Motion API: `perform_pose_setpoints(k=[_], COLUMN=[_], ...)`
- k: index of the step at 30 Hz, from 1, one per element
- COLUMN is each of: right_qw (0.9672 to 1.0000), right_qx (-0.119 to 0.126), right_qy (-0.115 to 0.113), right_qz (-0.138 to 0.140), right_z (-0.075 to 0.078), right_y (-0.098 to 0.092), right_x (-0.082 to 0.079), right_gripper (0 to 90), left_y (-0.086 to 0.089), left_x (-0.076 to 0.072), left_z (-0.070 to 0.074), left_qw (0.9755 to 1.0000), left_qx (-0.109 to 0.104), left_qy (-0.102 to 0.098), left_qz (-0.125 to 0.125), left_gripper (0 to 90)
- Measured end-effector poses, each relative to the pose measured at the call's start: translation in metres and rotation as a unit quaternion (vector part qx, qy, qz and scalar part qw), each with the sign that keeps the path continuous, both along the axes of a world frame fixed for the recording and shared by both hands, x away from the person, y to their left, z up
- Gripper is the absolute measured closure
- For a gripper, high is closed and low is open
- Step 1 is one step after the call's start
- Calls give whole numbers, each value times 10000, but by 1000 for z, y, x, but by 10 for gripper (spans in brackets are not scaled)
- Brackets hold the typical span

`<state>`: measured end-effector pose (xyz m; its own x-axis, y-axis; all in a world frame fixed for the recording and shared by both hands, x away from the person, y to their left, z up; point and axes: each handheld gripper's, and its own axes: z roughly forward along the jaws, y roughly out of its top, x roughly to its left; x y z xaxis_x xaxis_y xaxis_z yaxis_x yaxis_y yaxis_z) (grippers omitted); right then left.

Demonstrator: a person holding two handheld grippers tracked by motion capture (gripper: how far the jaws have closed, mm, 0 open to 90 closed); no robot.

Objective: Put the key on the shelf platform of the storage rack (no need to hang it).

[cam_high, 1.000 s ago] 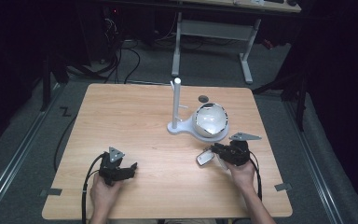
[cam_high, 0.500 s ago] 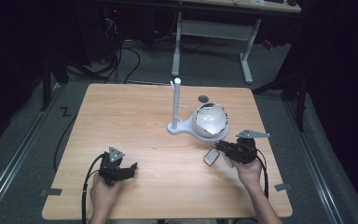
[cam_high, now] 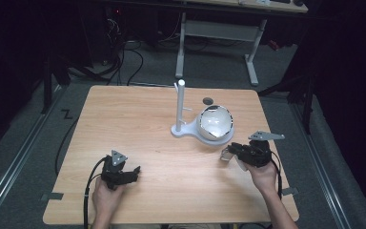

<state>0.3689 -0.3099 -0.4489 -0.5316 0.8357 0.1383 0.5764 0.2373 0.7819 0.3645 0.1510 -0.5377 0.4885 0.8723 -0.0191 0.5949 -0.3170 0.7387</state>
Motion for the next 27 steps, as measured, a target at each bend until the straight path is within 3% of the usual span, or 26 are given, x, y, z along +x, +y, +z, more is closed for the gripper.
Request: perform_pose_setpoints(k=[27], right_qw=[9996], right_qx=[-141], right_qy=[-207], right_qz=[-105], right_z=[31], right_y=[-16], right_x=[-2], right_gripper=[746], left_y=[0], left_x=[0], left_z=[0], left_qw=[10000], left_qx=[12], left_qy=[0], left_qz=[-2], left_gripper=[214])
